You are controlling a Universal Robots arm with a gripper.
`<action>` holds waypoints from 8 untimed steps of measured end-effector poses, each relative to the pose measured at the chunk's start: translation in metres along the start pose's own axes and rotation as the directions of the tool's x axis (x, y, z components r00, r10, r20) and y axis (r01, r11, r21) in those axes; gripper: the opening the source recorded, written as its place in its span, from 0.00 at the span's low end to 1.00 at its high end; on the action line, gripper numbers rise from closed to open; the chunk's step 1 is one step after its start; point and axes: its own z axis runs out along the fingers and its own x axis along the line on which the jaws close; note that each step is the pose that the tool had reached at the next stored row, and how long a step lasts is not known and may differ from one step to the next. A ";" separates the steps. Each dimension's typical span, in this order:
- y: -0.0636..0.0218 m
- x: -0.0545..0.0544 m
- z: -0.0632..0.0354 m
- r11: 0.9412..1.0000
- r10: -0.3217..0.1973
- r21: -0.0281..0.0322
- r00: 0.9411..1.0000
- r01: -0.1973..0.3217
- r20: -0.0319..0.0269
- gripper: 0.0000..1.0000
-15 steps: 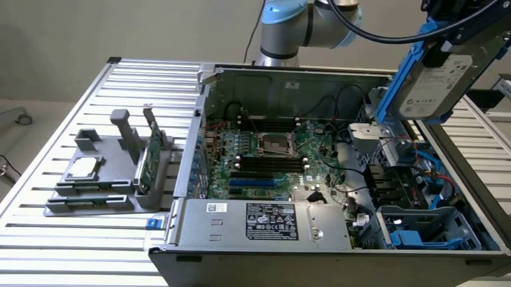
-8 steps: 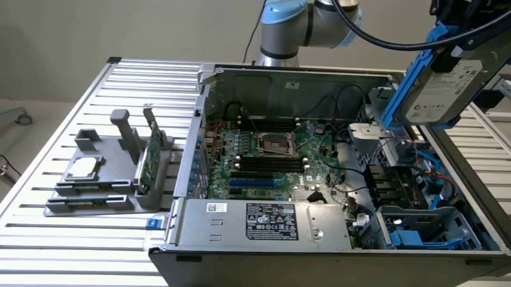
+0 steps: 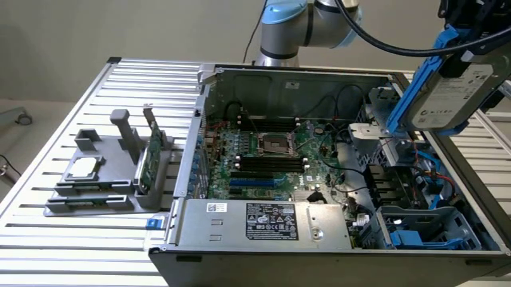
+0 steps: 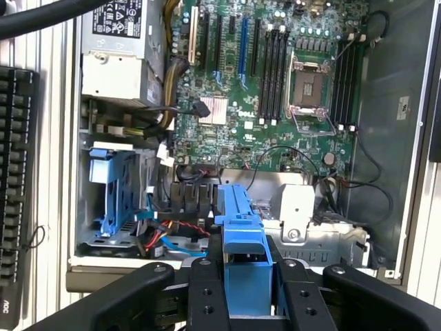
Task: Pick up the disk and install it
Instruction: 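Pick up the disk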
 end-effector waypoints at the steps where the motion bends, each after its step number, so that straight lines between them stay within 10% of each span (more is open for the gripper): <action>1: 0.0001 0.003 -0.0004 1.000 0.000 0.000 1.000 0.000 0.000 0.33; 8: 0.0017 0.031 -0.0037 1.000 0.000 0.000 1.000 0.000 0.000 0.33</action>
